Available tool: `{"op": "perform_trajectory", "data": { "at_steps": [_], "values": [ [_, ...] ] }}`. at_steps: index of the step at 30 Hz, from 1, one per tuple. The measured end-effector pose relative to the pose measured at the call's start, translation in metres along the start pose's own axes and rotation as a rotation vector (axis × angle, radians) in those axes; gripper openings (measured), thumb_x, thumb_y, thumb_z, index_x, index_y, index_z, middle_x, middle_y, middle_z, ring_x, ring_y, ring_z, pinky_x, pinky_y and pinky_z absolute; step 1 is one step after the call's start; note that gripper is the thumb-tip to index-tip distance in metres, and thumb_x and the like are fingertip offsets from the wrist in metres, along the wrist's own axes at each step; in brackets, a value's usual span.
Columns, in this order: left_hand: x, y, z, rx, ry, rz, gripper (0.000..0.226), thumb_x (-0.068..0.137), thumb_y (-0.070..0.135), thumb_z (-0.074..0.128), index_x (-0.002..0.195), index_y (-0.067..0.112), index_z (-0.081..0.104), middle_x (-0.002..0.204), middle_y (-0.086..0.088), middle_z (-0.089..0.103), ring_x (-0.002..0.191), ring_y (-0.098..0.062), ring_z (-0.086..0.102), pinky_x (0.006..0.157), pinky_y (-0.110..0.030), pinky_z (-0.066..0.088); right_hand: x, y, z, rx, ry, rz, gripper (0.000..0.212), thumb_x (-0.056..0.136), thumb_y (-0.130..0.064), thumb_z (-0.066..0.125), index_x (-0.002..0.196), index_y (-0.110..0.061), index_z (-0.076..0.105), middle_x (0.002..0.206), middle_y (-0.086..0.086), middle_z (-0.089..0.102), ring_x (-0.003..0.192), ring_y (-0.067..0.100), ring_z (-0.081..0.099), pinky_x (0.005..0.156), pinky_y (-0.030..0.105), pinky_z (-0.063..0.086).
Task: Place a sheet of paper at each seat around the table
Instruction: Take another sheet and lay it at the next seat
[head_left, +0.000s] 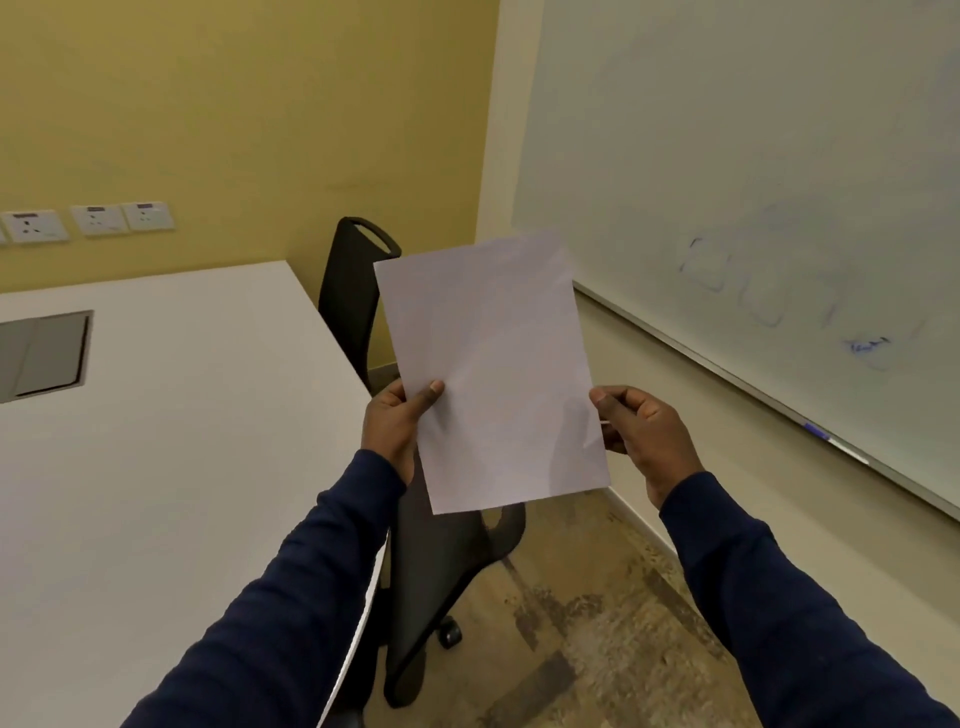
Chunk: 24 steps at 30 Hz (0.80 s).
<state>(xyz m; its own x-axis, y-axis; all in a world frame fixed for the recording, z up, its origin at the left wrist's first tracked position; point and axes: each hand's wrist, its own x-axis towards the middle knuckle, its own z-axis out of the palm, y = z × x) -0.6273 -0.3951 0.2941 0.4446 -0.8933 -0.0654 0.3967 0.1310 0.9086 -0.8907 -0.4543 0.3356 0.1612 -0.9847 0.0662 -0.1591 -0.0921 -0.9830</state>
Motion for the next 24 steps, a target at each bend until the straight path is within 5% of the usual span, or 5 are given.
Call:
{"op": "perform_trajectory", "data": {
  "at_steps": [8,15,21,24],
  "values": [
    [0.087,-0.018,0.071,-0.106,0.128,0.033,0.019,0.092,0.012,0.066,0.112,0.011,0.064,0.106,-0.005,0.069,0.094,-0.027,0.065,0.081,-0.045,0.056,0.111,0.039,-0.031,0.137,-0.027,0.085,0.023,0.087,-0.043,0.072,0.093,-0.022,0.077,0.101,0.001,0.075,0.102,0.029,0.068,0.091,0.049,0.058],
    [0.159,-0.039,0.155,-0.254,0.192,0.024,0.016,0.093,0.013,0.066,0.108,0.015,0.066,0.110,-0.008,0.068,0.102,-0.034,0.062,0.088,-0.054,0.054,0.209,0.062,-0.056,0.508,-0.156,0.293,0.051,0.078,-0.046,0.076,0.108,-0.008,0.061,0.100,0.016,0.069,0.092,0.033,0.066,0.087,0.047,0.058],
    [0.201,-0.055,0.214,-0.319,0.300,0.056,0.016,0.092,0.013,0.066,0.107,0.017,0.066,0.110,-0.005,0.070,0.104,-0.032,0.064,0.085,-0.050,0.055,0.280,0.069,-0.072,0.384,-0.307,0.257,0.018,0.091,-0.025,0.072,0.083,-0.013,0.061,0.095,0.018,0.062,0.090,0.034,0.063,0.093,0.053,0.055],
    [0.219,-0.059,0.226,-0.318,0.357,0.070,0.014,0.092,0.013,0.067,0.105,0.017,0.066,0.105,-0.004,0.071,0.103,-0.031,0.064,0.083,-0.048,0.055,0.313,0.071,-0.073,0.333,-0.285,0.224,0.017,0.094,-0.019,0.067,0.080,-0.013,0.063,0.082,0.010,0.064,0.084,0.029,0.064,0.079,0.042,0.061]
  ]
}}
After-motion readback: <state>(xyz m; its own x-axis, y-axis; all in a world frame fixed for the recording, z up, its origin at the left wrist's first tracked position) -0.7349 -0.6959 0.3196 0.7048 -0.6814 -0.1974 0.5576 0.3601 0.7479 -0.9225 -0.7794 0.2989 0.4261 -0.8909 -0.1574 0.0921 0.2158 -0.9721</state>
